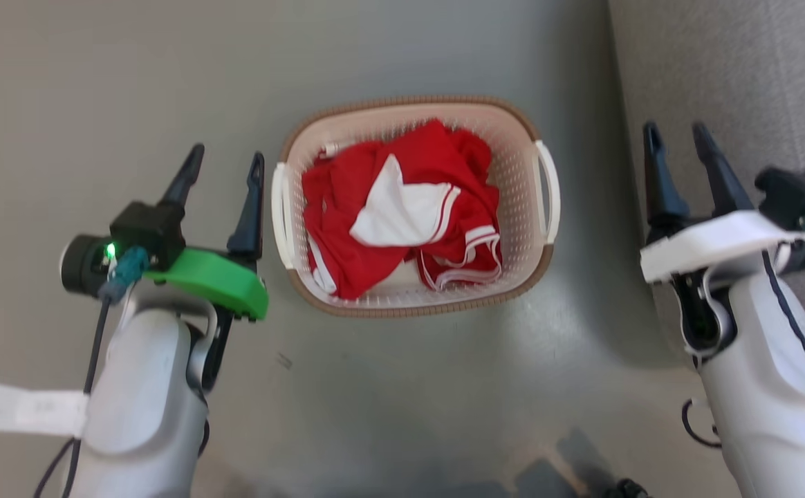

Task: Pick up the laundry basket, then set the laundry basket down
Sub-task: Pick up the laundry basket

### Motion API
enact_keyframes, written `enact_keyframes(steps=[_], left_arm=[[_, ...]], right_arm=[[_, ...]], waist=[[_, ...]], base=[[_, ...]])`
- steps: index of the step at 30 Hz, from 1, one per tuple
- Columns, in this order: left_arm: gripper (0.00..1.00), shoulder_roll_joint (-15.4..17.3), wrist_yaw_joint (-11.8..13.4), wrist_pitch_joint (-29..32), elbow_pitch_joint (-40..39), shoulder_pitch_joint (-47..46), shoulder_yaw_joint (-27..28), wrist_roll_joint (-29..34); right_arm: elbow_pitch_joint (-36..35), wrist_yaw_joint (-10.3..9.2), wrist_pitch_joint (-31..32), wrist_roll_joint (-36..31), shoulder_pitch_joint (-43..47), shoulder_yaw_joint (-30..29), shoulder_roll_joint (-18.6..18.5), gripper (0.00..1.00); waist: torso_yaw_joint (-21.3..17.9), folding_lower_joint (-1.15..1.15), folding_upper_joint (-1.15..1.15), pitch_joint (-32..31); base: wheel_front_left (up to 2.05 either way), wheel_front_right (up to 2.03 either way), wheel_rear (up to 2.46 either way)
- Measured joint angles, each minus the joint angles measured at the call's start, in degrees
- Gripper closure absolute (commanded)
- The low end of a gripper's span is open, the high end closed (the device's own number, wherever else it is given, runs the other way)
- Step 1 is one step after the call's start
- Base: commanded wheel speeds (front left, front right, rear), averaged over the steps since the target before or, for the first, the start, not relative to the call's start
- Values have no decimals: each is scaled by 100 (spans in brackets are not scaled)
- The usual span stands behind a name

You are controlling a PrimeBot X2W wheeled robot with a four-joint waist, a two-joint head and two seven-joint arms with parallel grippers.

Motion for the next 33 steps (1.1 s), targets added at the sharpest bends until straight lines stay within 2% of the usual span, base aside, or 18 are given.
enact_keyframes(steps=[20,33], left_arm=[[0,-62,-53,137,1530,-1725,-176,-160],[0,-80,-102,222,2377,-2265,-511,-481]], right_arm=[[1693,1,58,26,-1742,352,63,0],[2599,1,125,180,-2336,690,127,0]], waist=[[-1,0,0,1674],[6,0,0,2272]], base=[[0,0,0],[0,0,0]])
